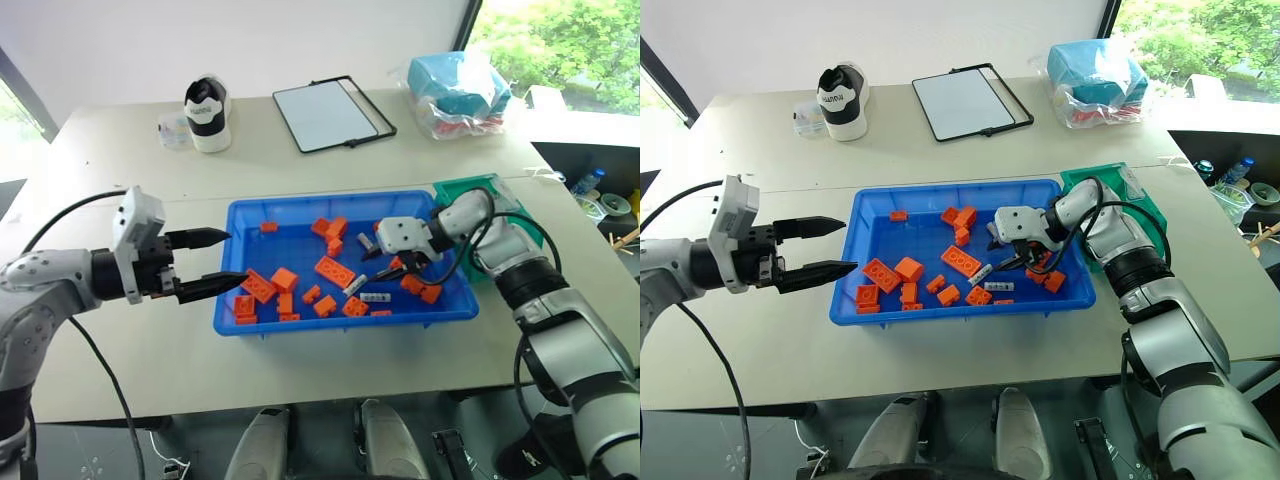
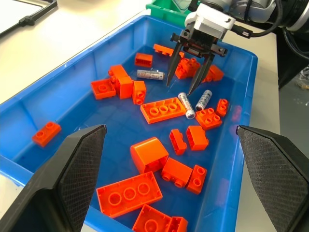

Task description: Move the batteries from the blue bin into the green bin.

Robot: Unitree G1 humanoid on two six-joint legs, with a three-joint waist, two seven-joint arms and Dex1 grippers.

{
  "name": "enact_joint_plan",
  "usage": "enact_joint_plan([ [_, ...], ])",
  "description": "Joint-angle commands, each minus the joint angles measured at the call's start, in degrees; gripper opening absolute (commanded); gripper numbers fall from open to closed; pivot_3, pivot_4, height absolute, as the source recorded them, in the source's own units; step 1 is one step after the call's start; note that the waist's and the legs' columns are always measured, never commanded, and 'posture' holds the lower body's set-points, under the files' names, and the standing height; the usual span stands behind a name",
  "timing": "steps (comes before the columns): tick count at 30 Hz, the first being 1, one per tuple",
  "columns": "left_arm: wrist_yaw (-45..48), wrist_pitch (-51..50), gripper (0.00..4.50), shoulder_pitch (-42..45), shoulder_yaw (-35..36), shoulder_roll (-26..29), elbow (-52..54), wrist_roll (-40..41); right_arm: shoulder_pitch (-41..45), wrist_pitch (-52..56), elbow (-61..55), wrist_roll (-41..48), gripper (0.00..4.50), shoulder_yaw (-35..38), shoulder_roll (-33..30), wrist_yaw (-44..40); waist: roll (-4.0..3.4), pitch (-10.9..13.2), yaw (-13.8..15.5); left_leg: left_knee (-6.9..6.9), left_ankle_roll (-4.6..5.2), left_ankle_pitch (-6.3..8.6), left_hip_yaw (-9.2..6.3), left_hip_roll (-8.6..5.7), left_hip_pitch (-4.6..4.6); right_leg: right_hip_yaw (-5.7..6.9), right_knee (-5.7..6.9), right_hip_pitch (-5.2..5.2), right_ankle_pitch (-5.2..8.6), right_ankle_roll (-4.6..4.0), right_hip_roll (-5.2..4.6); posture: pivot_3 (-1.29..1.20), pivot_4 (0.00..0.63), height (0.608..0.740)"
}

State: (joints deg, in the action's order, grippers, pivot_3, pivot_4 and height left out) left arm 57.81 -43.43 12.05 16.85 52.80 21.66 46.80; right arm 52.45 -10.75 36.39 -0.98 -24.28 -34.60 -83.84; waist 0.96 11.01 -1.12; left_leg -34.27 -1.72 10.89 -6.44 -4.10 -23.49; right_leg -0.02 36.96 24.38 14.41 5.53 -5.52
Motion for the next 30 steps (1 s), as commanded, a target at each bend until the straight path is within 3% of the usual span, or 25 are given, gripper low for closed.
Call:
enact_joint_plan([
  [1,-0.13,0.34,4.50,0.54,1.95,1.10,1.58,0.68,-0.33,-1.30,-0.17,0.08,2.12,1.48,0.79,-0.21,0.00,0.00,0.01,0.00,0.00,0.00,0.00,0.00,0.00,0.00,0.00,0.00,0.00,0.00,0.00,0.00,0.150,0.731],
  [15,0.03,0.85,4.50,2.38,1.16,1.17,0.59,0.18,-1.55,-1.68,2.13,-2.50,2.12,0.77,4.49,1.70,0.02,-0.01,-0.07,-0.01,0.00,0.00,0.01,0.00,0.08,-0.01,0.06,-0.03,0.00,0.00,0.02,0.00,0.150,0.731],
  [18,0.08,0.92,4.50,2.39,1.07,1.13,0.57,0.11,-1.96,0.43,-0.02,-1.48,0.84,2.78,4.00,3.68,0.02,-0.01,-0.01,-0.01,-0.01,-0.01,0.00,0.00,0.10,-0.02,0.05,-0.07,0.00,0.00,0.02,0.00,0.150,0.731],
  [20,0.03,0.86,4.50,2.30,1.02,1.04,0.71,0.20,-2.94,4.20,-4.90,0.24,0.05,5.12,2.94,5.51,0.01,-0.01,0.04,-0.01,-0.02,-0.01,0.00,0.00,0.10,-0.02,0.06,-0.07,0.00,-0.01,0.02,0.00,0.150,0.731],
  [22,0.01,0.79,4.50,2.20,0.99,0.96,0.80,0.30,-4.32,9.84,-10.95,2.29,0.05,7.55,1.82,6.46,0.01,-0.01,0.12,-0.01,-0.02,-0.01,-0.02,0.00,0.09,-0.02,0.06,-0.06,0.00,-0.01,0.01,0.00,0.150,0.731],
  [26,0.34,1.59,4.50,1.21,0.61,0.42,0.52,-0.23,-10.79,34.10,-35.93,10.37,0.05,20.41,-4.66,14.15,-0.04,0.03,0.63,0.00,-0.02,-0.01,-0.12,-0.05,-0.02,-0.02,0.06,0.01,0.00,-0.01,-0.05,0.00,0.150,0.731],
  [30,0.33,2.38,4.50,1.79,-0.55,-0.59,-0.29,-0.61,-14.83,49.50,-45.72,10.46,0.05,32.17,-10.70,25.49,-0.01,0.01,0.61,-0.01,-0.02,0.00,-0.11,-0.07,-0.06,-0.02,0.03,0.02,0.05,-0.09,-0.12,0.00,0.150,0.731],
])
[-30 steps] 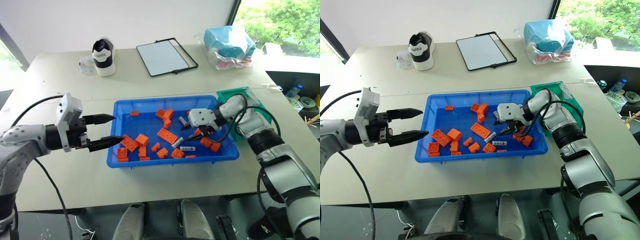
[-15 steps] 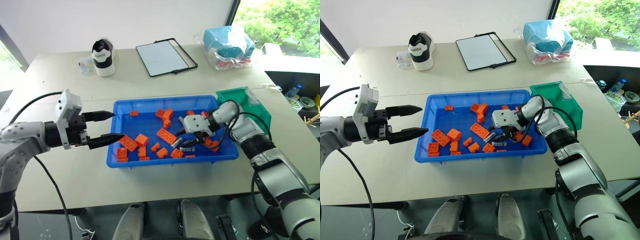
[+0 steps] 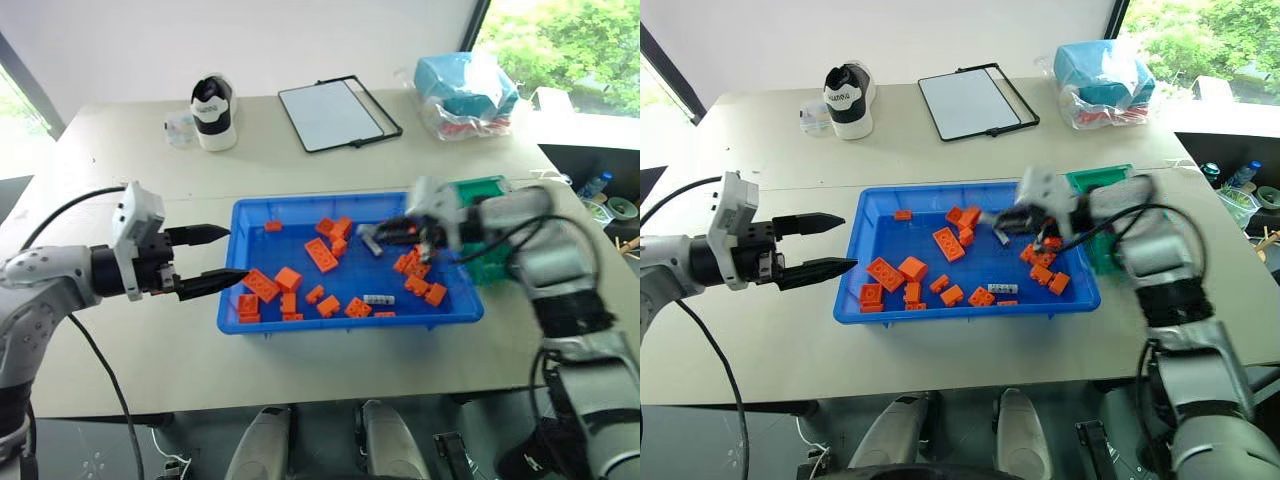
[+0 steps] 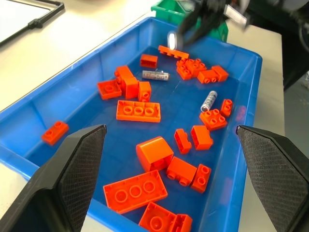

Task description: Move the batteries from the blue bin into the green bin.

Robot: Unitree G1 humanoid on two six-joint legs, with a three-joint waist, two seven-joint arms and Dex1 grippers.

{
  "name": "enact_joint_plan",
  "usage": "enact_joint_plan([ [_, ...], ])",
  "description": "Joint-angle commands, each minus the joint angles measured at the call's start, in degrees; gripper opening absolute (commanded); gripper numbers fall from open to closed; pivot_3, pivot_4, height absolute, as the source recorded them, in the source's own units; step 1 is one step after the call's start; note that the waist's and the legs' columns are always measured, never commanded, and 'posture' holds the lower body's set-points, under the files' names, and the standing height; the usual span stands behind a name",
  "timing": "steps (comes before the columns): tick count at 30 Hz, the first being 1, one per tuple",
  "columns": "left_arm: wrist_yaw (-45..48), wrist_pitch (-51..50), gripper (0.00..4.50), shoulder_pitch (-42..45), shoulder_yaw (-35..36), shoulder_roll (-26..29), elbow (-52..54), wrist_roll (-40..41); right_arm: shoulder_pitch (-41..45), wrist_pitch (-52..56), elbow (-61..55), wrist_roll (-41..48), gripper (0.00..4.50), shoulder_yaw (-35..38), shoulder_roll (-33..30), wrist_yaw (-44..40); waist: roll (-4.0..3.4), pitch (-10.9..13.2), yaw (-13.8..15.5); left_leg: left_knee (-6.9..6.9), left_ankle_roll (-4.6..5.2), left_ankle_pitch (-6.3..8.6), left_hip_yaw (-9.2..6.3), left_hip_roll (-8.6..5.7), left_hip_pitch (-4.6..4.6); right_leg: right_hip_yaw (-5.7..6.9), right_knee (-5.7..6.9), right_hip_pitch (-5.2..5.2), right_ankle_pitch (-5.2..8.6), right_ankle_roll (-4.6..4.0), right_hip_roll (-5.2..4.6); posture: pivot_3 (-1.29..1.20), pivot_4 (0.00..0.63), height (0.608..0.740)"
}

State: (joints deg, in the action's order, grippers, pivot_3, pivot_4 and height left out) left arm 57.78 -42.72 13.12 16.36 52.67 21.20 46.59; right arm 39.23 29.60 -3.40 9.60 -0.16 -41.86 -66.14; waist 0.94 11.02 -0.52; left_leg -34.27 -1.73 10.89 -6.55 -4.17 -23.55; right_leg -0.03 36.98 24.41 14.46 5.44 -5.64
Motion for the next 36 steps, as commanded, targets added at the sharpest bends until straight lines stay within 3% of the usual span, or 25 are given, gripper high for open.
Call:
enact_joint_plan([
  [1,0.44,1.88,4.50,1.07,-0.50,-0.69,-0.15,-0.52,-2.44,10.83,-6.17,-1.82,0.05,9.38,-5.08,10.52,0.01,-0.01,0.04,0.00,0.00,0.00,0.02,0.01,0.01,0.00,-0.02,-0.01,0.05,-0.09,-0.02,0.00,0.150,0.731],
  [8,2.08,3.37,4.50,6.62,-4.96,-2.17,-4.20,-2.44,-8.92,15.51,-4.81,-5.11,0.05,12.54,-11.53,19.18,0.01,-0.01,-0.34,-0.04,0.02,-0.01,0.22,0.04,0.02,-0.04,-0.08,-0.03,0.07,-0.13,-0.05,0.00,0.150,0.731],
  [9,2.32,3.58,4.50,7.36,-5.40,-2.34,-4.79,-2.74,-9.43,15.53,-4.80,-4.91,1.08,12.38,-11.44,19.76,0.01,-0.01,-0.45,-0.04,0.03,-0.01,0.24,0.06,0.02,-0.05,-0.06,-0.03,0.07,-0.12,-0.03,0.00,0.150,0.731],
  [14,3.29,4.13,4.50,8.99,-6.36,-2.58,-6.27,-3.45,-8.95,13.66,-5.41,-5.01,3.43,10.24,-11.78,21.91,-0.04,0.01,-0.50,-0.04,0.04,-0.01,0.30,0.09,0.05,-0.06,-0.01,-0.02,-0.02,0.04,0.05,0.00,0.150,0.731],
  [18,3.94,3.90,4.50,8.39,-5.86,-2.39,-5.79,-3.36,-5.62,18.61,-11.05,3.68,3.43,10.67,-11.79,16.05,-0.05,0.01,-0.35,-0.05,0.04,-0.01,0.28,0.06,0.03,-0.06,-0.02,-0.03,-0.02,0.04,0.05,0.00,0.150,0.731],
  [23,3.91,3.47,4.50,7.85,-5.72,-2.42,-4.94,-3.17,-5.20,22.81,-19.33,13.42,3.43,4.67,-13.73,5.96,-0.03,0.01,-0.26,-0.04,0.06,0.01,0.13,0.09,0.03,0.02,-0.02,-0.05,-0.02,0.10,0.07,0.00,0.150,0.731],
  [27,3.77,2.87,4.50,7.88,-5.92,-2.44,-4.10,-2.74,-5.70,16.99,-18.54,11.16,3.43,-5.69,-14.66,0.14,-0.02,0.01,-0.26,-0.12,0.06,0.01,0.17,0.06,0.02,0.01,-0.07,-0.10,0.03,0.02,0.03,0.00,0.150,0.731],
  [36,3.08,1.30,4.50,6.81,-4.30,-1.69,-1.56,-1.74,0.33,4.07,-3.44,0.27,3.43,-21.70,-8.74,-4.16,-0.01,0.02,-0.45,-0.14,0.06,0.01,0.17,0.07,0.02,0.00,-0.04,-0.08,-0.01,0.07,0.05,0.00,0.150,0.731],
])
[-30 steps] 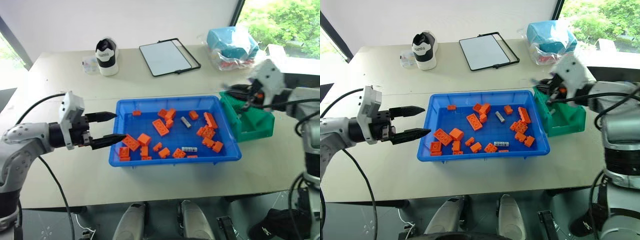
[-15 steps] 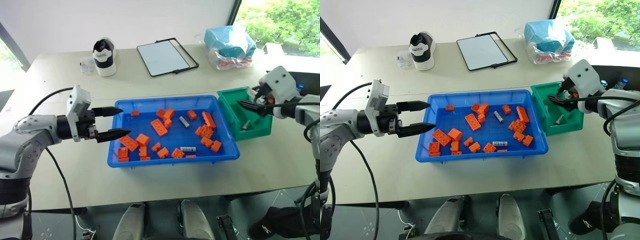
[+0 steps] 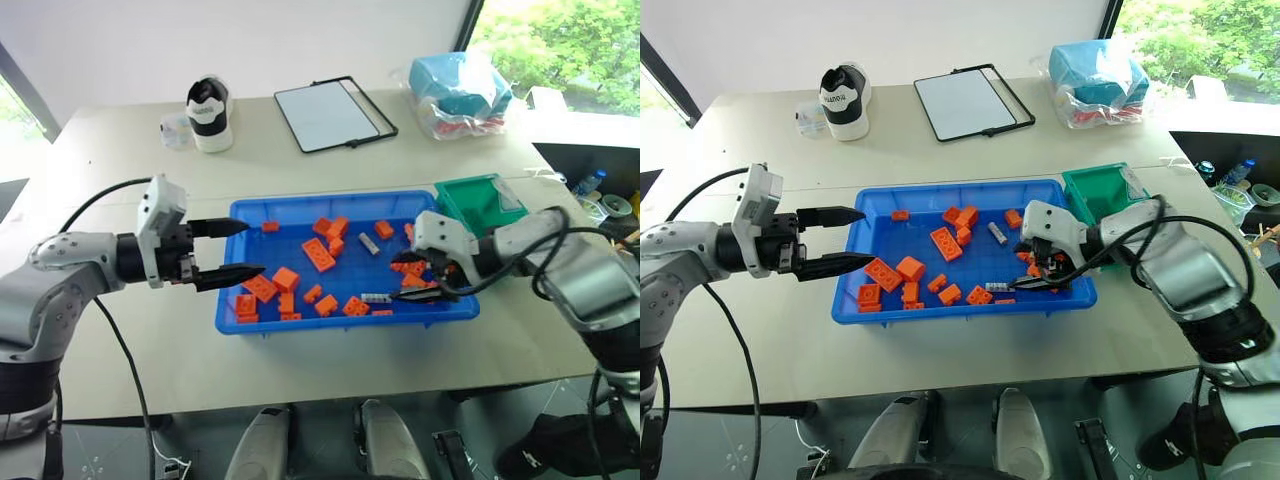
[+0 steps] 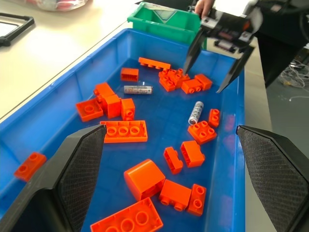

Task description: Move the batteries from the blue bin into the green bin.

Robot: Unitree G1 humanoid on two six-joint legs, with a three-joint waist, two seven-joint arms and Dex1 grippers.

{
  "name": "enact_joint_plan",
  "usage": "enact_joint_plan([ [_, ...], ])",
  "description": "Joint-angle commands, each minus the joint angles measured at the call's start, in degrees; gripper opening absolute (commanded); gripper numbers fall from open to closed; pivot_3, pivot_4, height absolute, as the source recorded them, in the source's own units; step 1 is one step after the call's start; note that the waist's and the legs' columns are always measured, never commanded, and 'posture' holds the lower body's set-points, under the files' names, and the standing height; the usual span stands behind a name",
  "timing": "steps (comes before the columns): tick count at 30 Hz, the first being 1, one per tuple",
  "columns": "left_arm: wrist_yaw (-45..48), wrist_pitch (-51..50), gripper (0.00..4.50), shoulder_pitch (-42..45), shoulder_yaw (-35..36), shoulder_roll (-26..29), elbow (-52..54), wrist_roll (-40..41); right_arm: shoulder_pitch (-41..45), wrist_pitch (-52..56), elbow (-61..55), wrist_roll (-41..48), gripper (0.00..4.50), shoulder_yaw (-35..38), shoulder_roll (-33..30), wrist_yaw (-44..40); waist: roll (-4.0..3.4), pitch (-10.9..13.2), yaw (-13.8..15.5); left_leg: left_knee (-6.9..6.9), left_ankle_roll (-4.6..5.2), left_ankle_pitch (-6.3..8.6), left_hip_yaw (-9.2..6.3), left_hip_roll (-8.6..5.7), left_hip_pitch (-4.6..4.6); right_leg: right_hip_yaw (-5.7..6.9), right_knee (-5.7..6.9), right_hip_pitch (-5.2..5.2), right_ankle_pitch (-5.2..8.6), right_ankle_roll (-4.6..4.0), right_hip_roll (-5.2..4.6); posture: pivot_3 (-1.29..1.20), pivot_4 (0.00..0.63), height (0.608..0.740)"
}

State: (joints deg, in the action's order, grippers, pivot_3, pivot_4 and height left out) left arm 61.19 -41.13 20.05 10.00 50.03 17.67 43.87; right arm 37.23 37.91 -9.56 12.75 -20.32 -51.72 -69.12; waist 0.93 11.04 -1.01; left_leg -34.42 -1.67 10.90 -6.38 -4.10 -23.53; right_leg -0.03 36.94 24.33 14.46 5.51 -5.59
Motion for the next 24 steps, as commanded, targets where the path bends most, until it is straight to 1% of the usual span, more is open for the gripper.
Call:
enact_joint_plan([
  [1,-0.58,-0.43,4.50,-0.40,2.38,1.00,2.25,1.16,2.87,-5.31,3.93,-3.61,3.43,-2.25,1.57,-1.83,0.00,0.00,0.11,0.00,0.00,0.00,-0.02,0.00,0.00,0.00,0.01,0.00,-0.01,0.02,0.00,0.00,0.150,0.731],
  [7,-2.15,-1.18,4.50,-1.88,4.00,1.15,3.89,2.12,4.34,-10.22,8.86,-6.70,3.43,-4.72,3.30,-5.70,0.01,0.01,0.25,0.00,0.00,0.00,-0.03,-0.02,0.00,0.01,0.00,0.00,-0.01,0.03,0.00,0.00,0.150,0.731],
  [12,-2.84,-1.28,4.50,-2.58,4.94,1.45,4.30,2.57,4.05,-12.34,9.64,-7.63,3.43,-4.78,4.11,-8.02,0.01,0.01,0.23,-0.01,-0.01,0.00,-0.02,-0.02,0.00,0.00,0.01,0.00,-0.01,0.02,0.00,0.00,0.150,0.731],
  [15,-3.02,-1.20,4.50,-2.81,5.09,1.58,4.34,2.70,3.46,-12.62,9.73,-8.17,2.67,-4.46,4.87,-7.73,0.01,0.01,0.06,0.00,-0.01,0.00,-0.03,-0.02,0.01,0.00,0.02,0.00,-0.01,0.02,0.01,0.00,0.150,0.731],
  [17,-2.95,-1.09,4.50,-2.88,4.90,1.50,4.30,2.67,2.65,-11.86,8.74,-7.82,1.74,-3.36,4.92,-7.09,0.01,0.01,0.14,0.00,-0.01,0.00,-0.04,-0.01,0.01,0.01,0.03,0.00,-0.01,0.02,0.01,0.00,0.150,0.731],
  [20,-2.76,-0.77,4.50,-2.74,4.33,1.26,4.01,2.45,1.64,-8.66,5.93,-5.91,0.10,-0.59,4.35,-6.18,0.01,0.01,0.26,0.00,-0.01,0.00,-0.03,-0.02,0.01,0.00,0.02,0.00,-0.01,0.02,0.00,0.00,0.150,0.731],
  [22,-2.66,-0.59,4.50,-2.55,3.95,1.09,3.75,2.28,1.04,-6.26,3.47,-4.41,0.04,1.89,3.68,-5.51,0.02,0.00,0.31,-0.01,-0.01,0.00,-0.04,-0.02,0.01,0.00,0.02,0.00,-0.01,0.02,0.00,0.00,0.150,0.731],
  [24,-2.60,-0.43,4.50,-2.19,3.51,0.87,3.44,2.12,1.37,-0.23,-0.48,-0.57,0.04,7.62,2.77,-3.86,0.01,0.01,0.34,-0.01,-0.01,0.01,-0.04,-0.02,0.00,0.00,0.02,0.00,-0.01,0.02,-0.01,0.00,0.150,0.731],
])
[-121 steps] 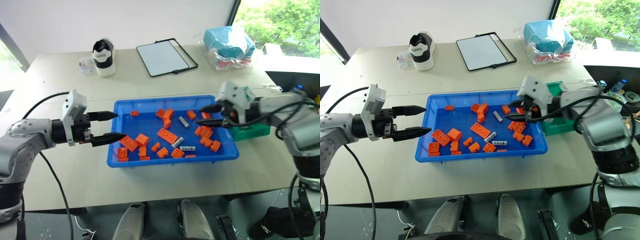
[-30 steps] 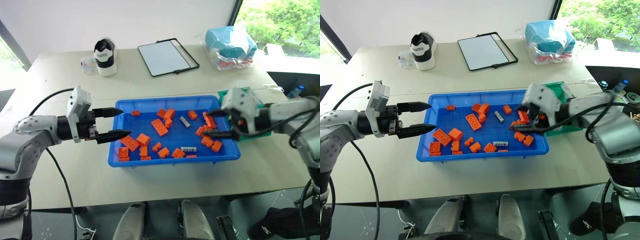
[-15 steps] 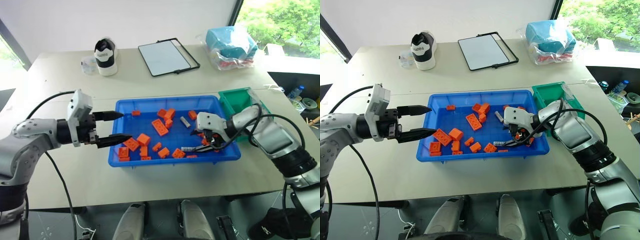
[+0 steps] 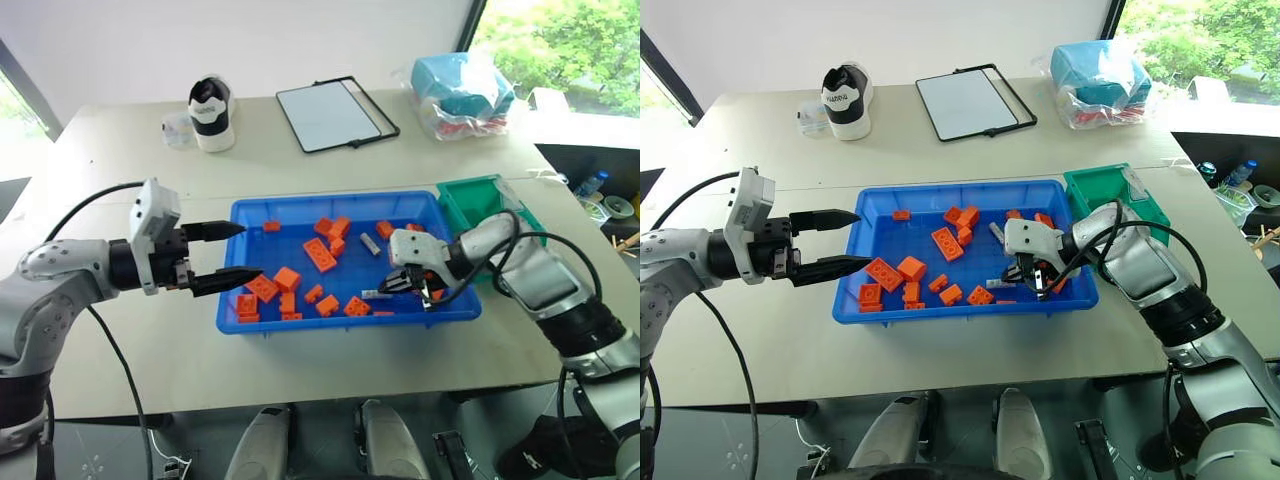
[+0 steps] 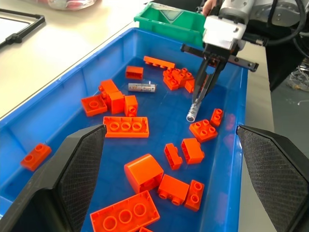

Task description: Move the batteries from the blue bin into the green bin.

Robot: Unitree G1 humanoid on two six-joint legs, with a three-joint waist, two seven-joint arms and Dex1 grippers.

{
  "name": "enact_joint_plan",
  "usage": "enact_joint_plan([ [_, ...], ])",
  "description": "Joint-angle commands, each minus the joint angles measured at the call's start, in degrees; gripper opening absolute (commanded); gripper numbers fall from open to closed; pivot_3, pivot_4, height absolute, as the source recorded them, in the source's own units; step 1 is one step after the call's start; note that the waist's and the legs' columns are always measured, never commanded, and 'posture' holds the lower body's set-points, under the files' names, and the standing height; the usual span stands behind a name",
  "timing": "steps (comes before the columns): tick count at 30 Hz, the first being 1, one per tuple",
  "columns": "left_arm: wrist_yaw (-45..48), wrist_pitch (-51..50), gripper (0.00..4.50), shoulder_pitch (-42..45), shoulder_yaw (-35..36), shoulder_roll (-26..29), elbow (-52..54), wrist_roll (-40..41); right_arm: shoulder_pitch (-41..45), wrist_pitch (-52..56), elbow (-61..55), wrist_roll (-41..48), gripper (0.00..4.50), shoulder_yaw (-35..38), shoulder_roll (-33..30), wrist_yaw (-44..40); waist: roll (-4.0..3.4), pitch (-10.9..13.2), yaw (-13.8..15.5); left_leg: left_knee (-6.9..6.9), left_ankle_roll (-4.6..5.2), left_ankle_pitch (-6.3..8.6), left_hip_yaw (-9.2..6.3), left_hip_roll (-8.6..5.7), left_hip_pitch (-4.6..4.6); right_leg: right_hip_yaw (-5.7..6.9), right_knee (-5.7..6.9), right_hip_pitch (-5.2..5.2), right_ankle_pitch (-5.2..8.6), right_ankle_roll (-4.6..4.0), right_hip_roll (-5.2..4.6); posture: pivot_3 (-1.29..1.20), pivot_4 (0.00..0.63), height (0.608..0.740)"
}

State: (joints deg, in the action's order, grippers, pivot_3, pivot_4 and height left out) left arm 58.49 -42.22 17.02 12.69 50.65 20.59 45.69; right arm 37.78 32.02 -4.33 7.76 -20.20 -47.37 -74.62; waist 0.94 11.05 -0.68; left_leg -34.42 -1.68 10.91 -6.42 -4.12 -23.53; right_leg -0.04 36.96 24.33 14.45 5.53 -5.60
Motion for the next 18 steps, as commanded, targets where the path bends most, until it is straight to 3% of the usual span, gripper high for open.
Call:
enact_joint_plan([
  [1,0.15,0.72,4.50,0.90,0.75,0.21,0.42,0.27,0.97,7.92,-7.08,5.76,0.04,9.37,-1.84,2.33,0.00,0.00,0.03,0.00,0.00,0.00,0.00,0.00,0.00,0.00,0.00,0.00,0.00,0.00,0.00,0.00,0.150,0.731],
  [5,0.80,1.31,4.50,1.58,-0.07,-0.01,-0.73,-0.25,1.92,17.15,-10.47,10.77,0.04,19.46,-5.54,5.75,0.00,0.00,0.14,-0.01,0.00,0.00,-0.01,-0.01,-0.02,0.00,-0.02,0.01,0.01,-0.02,-0.01,0.00,0.150,0.731],
  [9,1.38,1.83,4.50,3.59,-1.48,-0.55,-2.41,-0.78,0.16,19.41,-11.82,12.07,0.04,19.22,-5.83,8.21,0.03,-0.02,0.00,-0.01,0.00,0.01,0.00,0.00,-0.02,0.01,-0.03,-0.01,0.08,-0.14,-0.05,0.00,0.150,0.731],
  [12,1.91,2.18,4.50,5.08,-2.46,-0.96,-3.50,-1.37,-1.74,15.33,-11.72,9.53,0.90,14.50,-4.01,10.05,0.03,-0.02,-0.25,-0.01,0.00,0.00,0.05,0.04,0.01,-0.01,-0.03,-0.01,0.08,-0.14,-0.05,0.00,0.150,0.731],
  [14,2.31,2.33,4.50,5.62,-2.79,-1.01,-3.91,-1.61,-2.38,11.42,-10.33,7.00,1.90,11.13,-3.06,10.91,0.02,-0.01,-0.32,0.01,0.01,0.00,0.06,0.04,0.01,-0.02,-0.02,0.01,0.03,-0.06,-0.04,0.00,0.150,0.731],
  [18,2.83,2.38,4.50,5.88,-2.85,-0.93,-4.00,-1.86,-3.00,6.43,-7.33,4.13,1.90,6.76,-1.19,11.53,0.02,-0.01,-0.09,0.01,0.01,0.00,0.05,0.02,-0.01,-0.01,-0.01,0.02,0.00,0.00,0.01,0.00,0.150,0.731],
])
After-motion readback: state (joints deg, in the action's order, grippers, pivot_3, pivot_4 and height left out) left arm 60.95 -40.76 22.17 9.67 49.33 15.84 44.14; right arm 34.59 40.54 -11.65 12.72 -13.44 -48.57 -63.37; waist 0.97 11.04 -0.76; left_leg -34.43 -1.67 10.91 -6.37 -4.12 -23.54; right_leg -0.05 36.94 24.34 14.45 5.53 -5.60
